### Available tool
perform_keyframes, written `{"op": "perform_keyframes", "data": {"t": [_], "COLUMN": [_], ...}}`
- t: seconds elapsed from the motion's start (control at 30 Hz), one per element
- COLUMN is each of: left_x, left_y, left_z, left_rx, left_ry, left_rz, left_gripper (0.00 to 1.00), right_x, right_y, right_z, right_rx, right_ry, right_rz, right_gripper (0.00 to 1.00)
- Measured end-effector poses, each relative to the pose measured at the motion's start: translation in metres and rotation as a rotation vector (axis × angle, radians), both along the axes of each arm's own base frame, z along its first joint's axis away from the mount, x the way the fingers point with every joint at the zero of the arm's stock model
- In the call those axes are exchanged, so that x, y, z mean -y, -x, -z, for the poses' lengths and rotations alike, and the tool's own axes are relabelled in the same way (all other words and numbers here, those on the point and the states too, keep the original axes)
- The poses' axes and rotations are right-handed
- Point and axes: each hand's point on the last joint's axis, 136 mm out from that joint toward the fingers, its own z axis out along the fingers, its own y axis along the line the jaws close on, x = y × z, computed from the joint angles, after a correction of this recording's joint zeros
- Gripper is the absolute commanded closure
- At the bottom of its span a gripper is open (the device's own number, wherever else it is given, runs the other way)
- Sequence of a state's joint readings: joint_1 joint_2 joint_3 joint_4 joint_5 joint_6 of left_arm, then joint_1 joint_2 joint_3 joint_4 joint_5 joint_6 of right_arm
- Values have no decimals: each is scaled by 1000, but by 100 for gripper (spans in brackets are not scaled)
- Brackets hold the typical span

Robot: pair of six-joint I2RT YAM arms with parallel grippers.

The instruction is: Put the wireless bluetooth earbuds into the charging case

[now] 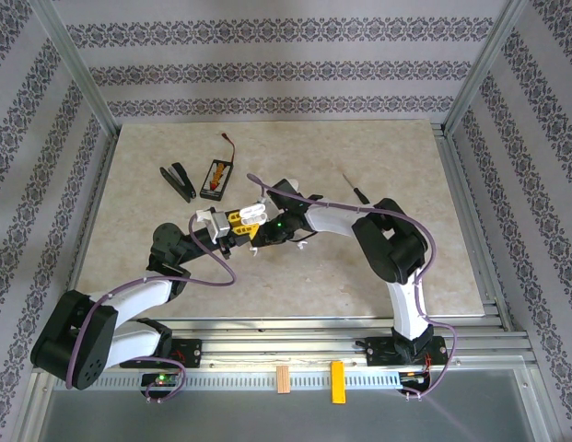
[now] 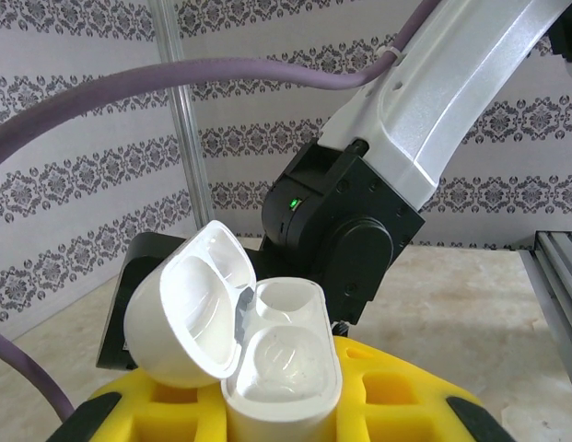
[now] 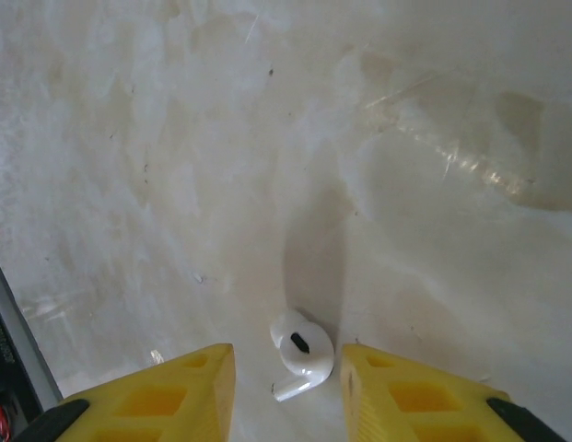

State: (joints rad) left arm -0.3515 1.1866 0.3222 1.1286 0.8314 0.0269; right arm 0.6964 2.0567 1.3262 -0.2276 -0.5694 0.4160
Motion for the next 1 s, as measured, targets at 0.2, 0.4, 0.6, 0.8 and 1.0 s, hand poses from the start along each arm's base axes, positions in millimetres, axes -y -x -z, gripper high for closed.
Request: {"op": "perform_keyframes", "data": {"t": [0.2,0.4,0.6,0.8,1.0], "left_x": [0,0,0,0,-1], "left_y": [0,0,0,0,1], "left_z": [1,1,1,3,6], "left_rx": [-2,-4,-3,-8,-14], "left_ry": [-1,-1,-1,-2,-4], "left_rz": [0,-1,-2,-3,-5], "left_gripper": [98,98,98,98,98], "right_x": [-3,-6,-11,-12,-13], "right_y": [-2,1,8,9,12], "right_z": [10,11,9,10,12], "right_rx": [-16,-32,-31,-27,-20], "right_ry": [5,-8,-21,-20,-13], "right_rz": [-3,-20,-54,-66,-86], "right_gripper": [67,70,74,72,73]}}
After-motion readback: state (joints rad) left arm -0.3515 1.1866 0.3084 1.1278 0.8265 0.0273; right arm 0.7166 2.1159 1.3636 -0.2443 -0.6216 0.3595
